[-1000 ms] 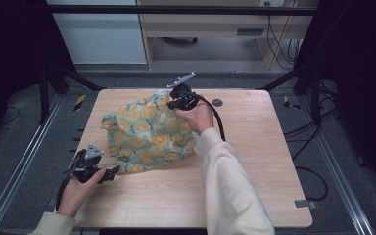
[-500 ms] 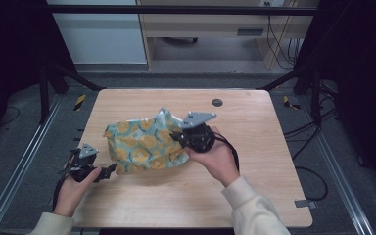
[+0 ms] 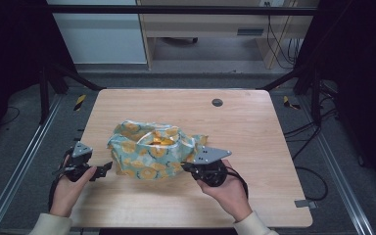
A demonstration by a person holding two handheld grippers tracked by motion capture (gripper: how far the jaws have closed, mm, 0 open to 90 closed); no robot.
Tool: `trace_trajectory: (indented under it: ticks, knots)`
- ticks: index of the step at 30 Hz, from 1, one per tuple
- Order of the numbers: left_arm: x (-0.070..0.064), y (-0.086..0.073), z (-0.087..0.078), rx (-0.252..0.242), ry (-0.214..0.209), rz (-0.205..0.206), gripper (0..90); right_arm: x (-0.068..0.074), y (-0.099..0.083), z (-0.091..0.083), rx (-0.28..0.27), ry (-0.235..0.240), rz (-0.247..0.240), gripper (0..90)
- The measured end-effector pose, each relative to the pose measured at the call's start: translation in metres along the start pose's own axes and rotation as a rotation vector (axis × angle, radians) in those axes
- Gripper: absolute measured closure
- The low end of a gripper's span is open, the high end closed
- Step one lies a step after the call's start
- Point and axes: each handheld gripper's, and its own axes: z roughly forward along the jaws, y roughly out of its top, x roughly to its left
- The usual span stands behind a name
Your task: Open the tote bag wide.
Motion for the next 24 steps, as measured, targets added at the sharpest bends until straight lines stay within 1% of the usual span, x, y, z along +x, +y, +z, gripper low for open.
trace_trajectory:
  ticks: [1,2,4,5,6,7,8,9,14,15,17,20,21,22,23,24]
  knots:
    - [0.002,0.001,-0.003,-0.012,0.004,-0.010,9.6,0.000,-0.004,0.002,0.002,0.001,0.005,90.0]
    - [0.002,0.001,-0.003,-0.012,0.004,-0.010,10.1,0.000,-0.008,0.004,0.014,0.000,0.011,90.0]
    - [0.004,0.002,-0.005,-0.016,0.009,-0.007,10.8,0.001,-0.015,0.007,0.046,-0.007,-0.002,90.0]
    - [0.004,0.003,-0.007,-0.026,0.011,-0.012,11.6,0.002,-0.018,0.008,0.057,-0.004,-0.002,90.0]
    - [0.004,0.003,-0.007,-0.026,0.011,-0.012,12.2,0.002,-0.018,0.008,0.057,-0.004,-0.002,90.0]
    - [0.004,0.004,-0.008,-0.027,0.011,-0.013,12.2,0.002,-0.021,0.010,0.065,-0.006,0.004,90.0]
    - [0.005,0.005,-0.009,-0.029,0.011,-0.010,13.0,0.002,-0.027,0.012,0.084,-0.002,0.019,90.0]
    - [0.004,0.008,-0.012,-0.052,0.017,-0.011,13.6,0.001,-0.029,0.013,0.092,-0.004,0.020,90.0]
    - [0.003,0.012,-0.017,-0.070,0.017,-0.002,15.3,0.002,-0.033,0.017,0.116,-0.002,0.025,90.0]
    - [0.002,0.013,-0.018,-0.076,0.015,-0.005,15.4,0.003,-0.034,0.018,0.126,0.000,0.022,90.0]
    - [-0.001,0.014,-0.019,-0.077,0.010,0.007,15.8,0.005,-0.037,0.023,0.158,0.002,0.016,90.0]
    - [-0.004,0.015,-0.019,-0.078,0.005,0.014,15.7,0.005,-0.038,0.024,0.174,-0.009,0.008,88.9]
    - [-0.006,0.016,-0.019,-0.078,0.005,0.021,15.7,0.005,-0.037,0.023,0.165,-0.015,0.013,85.8]
    - [-0.006,0.016,-0.019,-0.078,0.005,0.021,15.7,0.005,-0.037,0.023,0.165,-0.015,0.013,85.8]
    - [-0.007,0.016,-0.019,-0.077,0.005,0.029,15.7,0.004,-0.035,0.019,0.153,-0.026,0.016,82.3]
    - [-0.007,0.016,-0.019,-0.077,0.005,0.029,15.7,0.004,-0.035,0.019,0.153,-0.026,0.016,82.3]
